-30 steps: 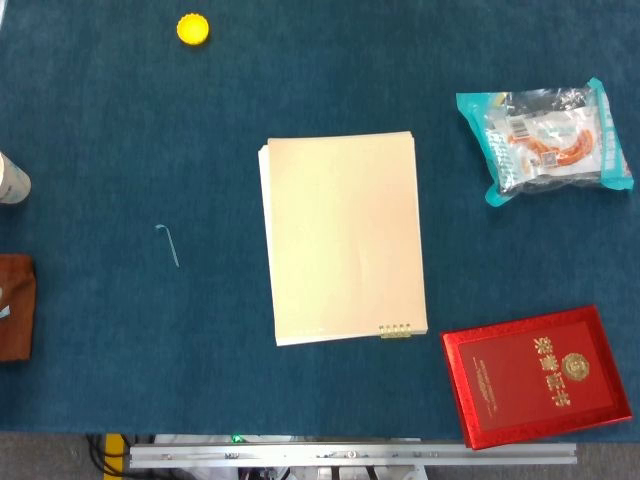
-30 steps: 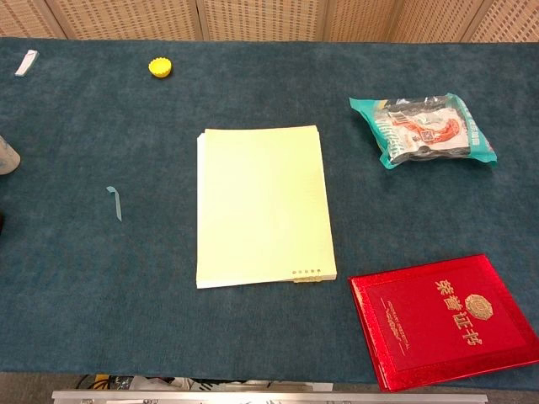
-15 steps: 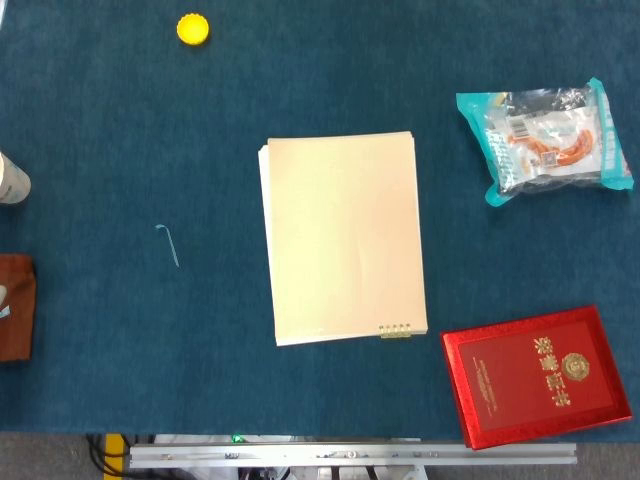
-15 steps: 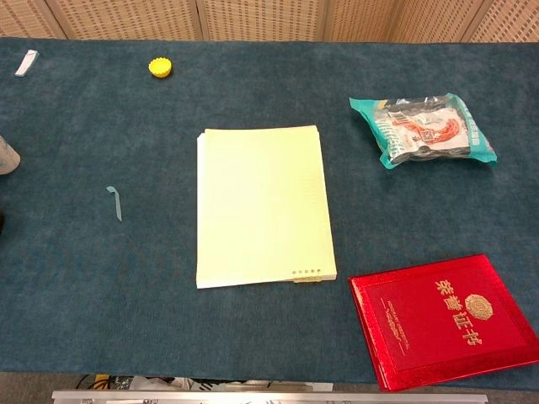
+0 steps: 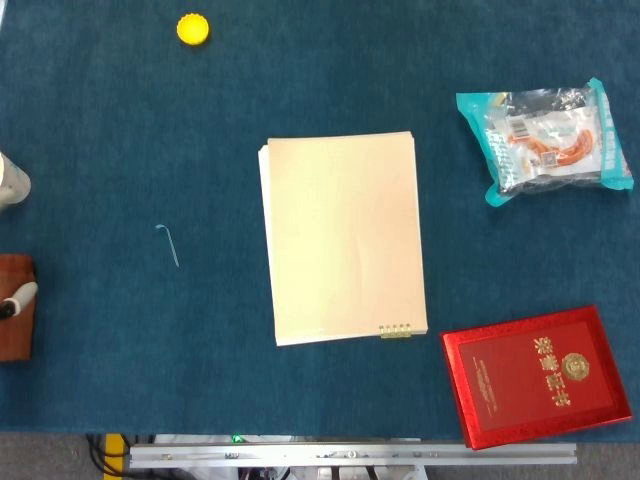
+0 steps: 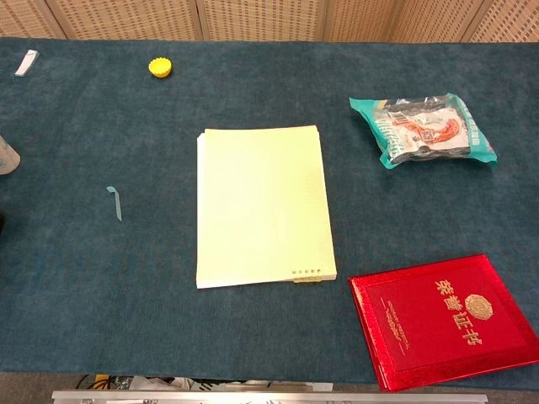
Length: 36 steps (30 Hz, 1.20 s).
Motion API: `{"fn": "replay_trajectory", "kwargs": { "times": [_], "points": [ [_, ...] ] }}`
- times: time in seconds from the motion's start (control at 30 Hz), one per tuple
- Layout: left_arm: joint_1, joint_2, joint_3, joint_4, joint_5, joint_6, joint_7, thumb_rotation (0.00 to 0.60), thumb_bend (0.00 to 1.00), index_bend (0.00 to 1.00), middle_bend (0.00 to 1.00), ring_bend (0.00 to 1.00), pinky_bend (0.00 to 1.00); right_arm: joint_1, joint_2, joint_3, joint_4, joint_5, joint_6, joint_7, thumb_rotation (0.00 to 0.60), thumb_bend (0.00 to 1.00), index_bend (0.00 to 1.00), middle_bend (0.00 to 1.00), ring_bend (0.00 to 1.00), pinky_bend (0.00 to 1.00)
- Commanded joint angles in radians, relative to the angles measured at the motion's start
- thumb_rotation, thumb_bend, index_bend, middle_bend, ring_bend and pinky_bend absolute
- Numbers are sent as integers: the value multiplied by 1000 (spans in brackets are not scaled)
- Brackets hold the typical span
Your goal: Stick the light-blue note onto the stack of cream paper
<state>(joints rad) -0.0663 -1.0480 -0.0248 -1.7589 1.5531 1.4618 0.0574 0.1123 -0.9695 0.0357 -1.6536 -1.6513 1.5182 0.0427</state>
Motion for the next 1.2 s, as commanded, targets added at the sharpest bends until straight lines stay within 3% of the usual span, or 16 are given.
{"fn": "replay_trajectory", "kwargs": {
  "times": [0.03,0.37,0.67,1.0,1.2],
  "points": [
    [-33,18,9,-13,12,-52,-8,600,131,292,380,432,579,-1,2,-1,1,-3,3,3,600,14,48,148,0,0],
    [-211,25,11,72,75,-284,-88,600,132,301,644,673,792,0,0,-8,3,0,-9,0,600,14,48,148,0,0],
    [-366,-8,40,193,139,-474,-185,600,182,323,718,771,829,4,-6,-12,-9,13,-33,-26,600,14,48,148,0,0],
    [-461,-86,67,317,196,-513,-262,600,324,437,789,832,838,7,-8,-11,-20,25,-46,-44,600,14,48,148,0,0],
    [-490,-159,89,420,244,-471,-312,600,329,491,818,856,839,8,-10,-12,-26,32,-54,-57,600,14,48,148,0,0]
  ]
}}
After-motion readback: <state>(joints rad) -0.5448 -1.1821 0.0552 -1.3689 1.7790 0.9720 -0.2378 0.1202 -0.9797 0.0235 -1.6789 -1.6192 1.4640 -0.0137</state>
